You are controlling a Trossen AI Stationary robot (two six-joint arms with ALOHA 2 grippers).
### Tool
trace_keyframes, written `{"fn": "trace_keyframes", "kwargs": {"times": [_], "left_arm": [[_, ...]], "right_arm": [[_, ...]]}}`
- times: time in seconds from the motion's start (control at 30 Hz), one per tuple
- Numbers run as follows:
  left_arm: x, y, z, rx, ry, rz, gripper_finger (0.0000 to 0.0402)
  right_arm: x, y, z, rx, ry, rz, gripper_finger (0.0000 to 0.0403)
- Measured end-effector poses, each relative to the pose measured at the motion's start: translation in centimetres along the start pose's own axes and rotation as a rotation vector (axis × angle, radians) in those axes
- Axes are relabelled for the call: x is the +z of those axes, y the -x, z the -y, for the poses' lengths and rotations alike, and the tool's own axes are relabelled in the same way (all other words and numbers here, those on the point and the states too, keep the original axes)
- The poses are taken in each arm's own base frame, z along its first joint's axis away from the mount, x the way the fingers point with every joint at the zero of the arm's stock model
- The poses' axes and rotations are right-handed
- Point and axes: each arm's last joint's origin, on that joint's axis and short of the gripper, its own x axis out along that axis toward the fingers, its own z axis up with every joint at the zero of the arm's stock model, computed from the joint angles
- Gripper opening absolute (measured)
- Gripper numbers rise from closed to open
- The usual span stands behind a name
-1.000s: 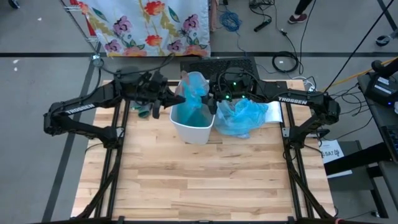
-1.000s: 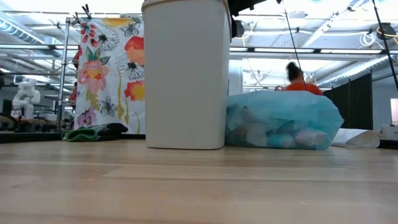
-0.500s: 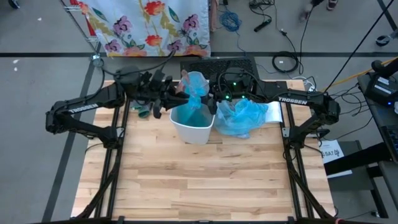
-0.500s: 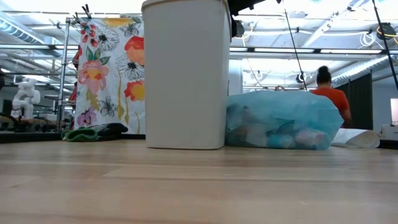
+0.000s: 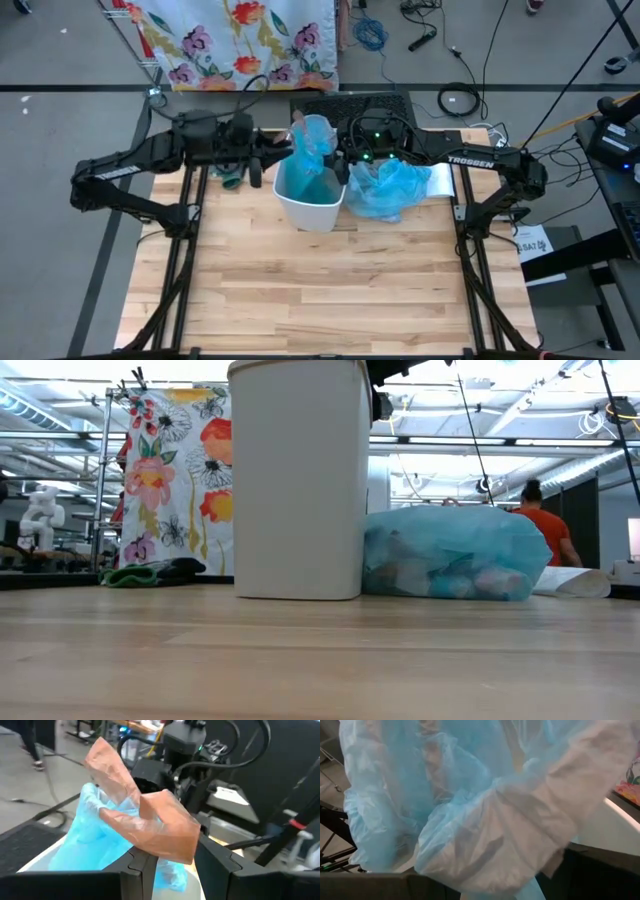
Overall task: Place trash/remove bag and relplace
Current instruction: Insert the new blue trash bag into the trash bin
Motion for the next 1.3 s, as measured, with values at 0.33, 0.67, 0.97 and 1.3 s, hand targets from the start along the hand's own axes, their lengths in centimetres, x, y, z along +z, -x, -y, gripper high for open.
{"fn": "trace_keyframes", "kwargs": {"times": [0.33, 0.67, 0.97, 1.3], "left_arm": [[-1.6, -1.4, 1.1, 0.204, -0.035, -0.055, 0.0122], [-1.6, -2.8, 1.0, 0.174, -0.055, -0.041, 0.0122], [-1.8, -2.8, 0.1, 0.242, -0.058, -0.069, 0.0105], [-1.7, -3.1, -0.5, 0.290, -0.125, -0.069, 0.0004]], "right_arm": [[0.1, 0.0, 0.0, 0.001, 0.005, 0.005, 0.0185], [0.1, 0.0, 0.0, 0.004, 0.006, 0.011, 0.0185], [0.0, -0.1, -0.4, 0.014, 0.002, 0.009, 0.0185], [-0.4, 0.9, -1.1, 0.027, -0.063, -0.057, 0.0185]]}}
